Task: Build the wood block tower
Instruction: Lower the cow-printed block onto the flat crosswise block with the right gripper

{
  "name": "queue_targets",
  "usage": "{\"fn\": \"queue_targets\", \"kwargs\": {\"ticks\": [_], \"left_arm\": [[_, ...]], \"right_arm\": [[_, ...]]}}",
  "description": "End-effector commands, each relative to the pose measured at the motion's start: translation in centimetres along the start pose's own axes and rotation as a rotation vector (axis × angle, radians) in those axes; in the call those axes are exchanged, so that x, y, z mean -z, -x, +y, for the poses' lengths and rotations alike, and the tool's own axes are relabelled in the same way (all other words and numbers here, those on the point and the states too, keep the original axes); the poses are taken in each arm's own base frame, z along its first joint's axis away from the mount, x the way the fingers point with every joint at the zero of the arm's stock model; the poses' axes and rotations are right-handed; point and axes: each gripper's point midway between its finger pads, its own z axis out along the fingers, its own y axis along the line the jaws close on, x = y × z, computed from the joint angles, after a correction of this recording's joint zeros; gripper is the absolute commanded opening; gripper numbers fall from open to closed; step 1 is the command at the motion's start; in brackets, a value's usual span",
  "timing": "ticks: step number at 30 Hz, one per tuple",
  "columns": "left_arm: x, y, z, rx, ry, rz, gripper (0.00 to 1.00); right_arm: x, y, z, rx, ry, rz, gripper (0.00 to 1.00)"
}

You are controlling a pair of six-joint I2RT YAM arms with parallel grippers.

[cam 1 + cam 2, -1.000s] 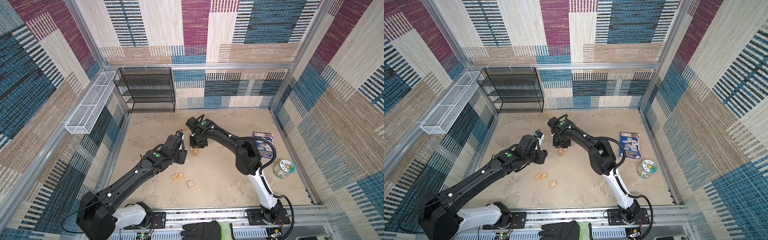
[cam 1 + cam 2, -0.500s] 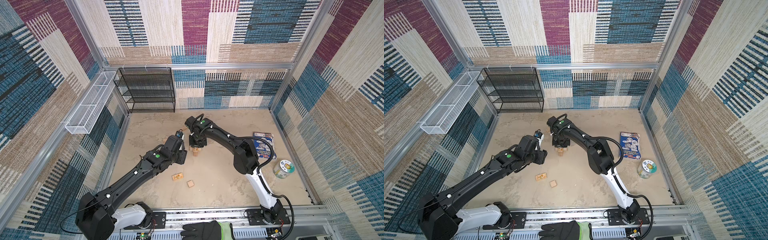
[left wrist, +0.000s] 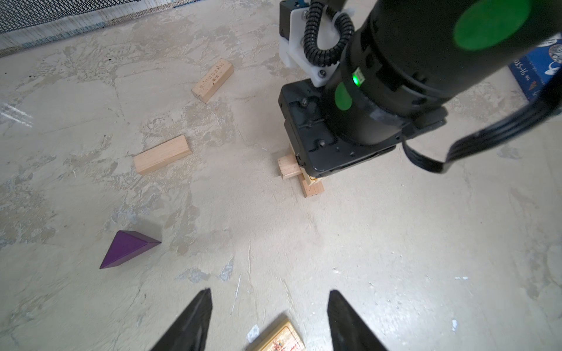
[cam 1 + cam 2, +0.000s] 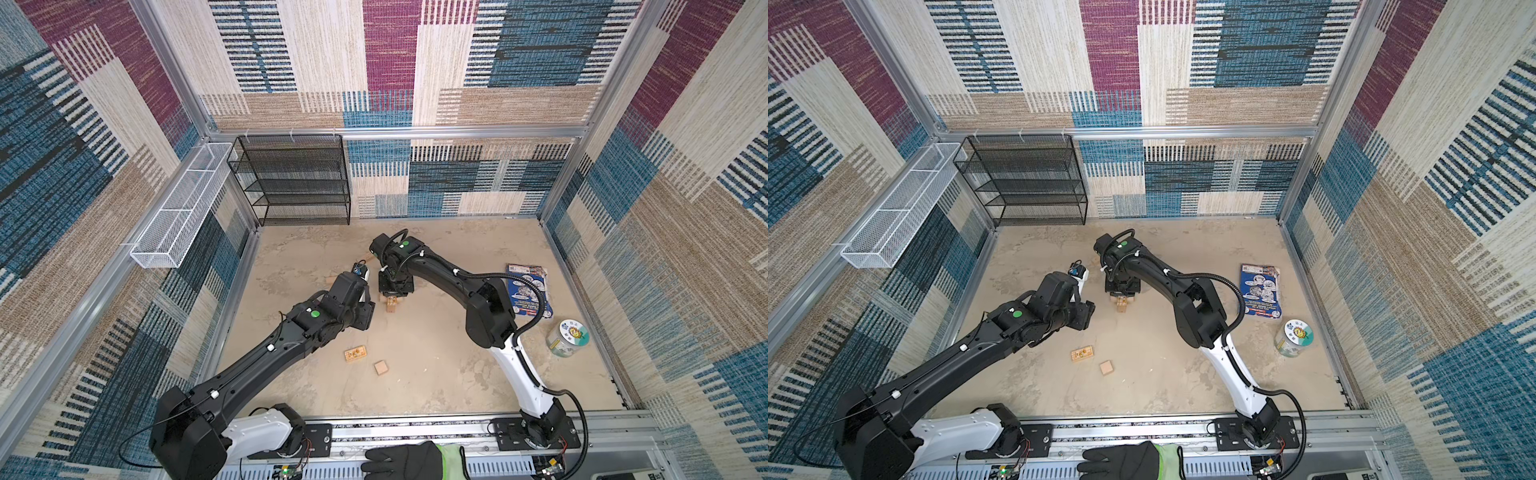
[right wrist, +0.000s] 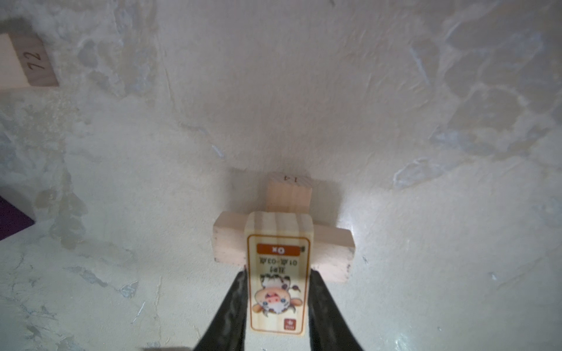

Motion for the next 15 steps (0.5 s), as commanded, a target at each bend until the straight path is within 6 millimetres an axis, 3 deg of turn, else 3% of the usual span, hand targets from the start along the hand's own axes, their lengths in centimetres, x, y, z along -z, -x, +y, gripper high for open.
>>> {"fn": "queue_targets", "kwargs": {"ticks": [1, 13, 15], "left_arm": [[0.13, -0.06, 0.24, -0.006, 0.014, -0.002, 0.65], [0.33, 0.00, 0.29, -0.011, 0.020, -0.009, 0.65], [0.35, 0.06, 0.25, -0.012, 0.020, -0.011, 0.65]], "right_arm": [[0.00, 0.19, -0.10, -0.015, -0.009, -0.007, 0.09], [-0.10, 0.29, -0.21, -0.014, -0.016, -0.005, 0.27], [-0.09, 0.32, -0.12, -0.013, -0.014, -0.006, 0.48]]}}
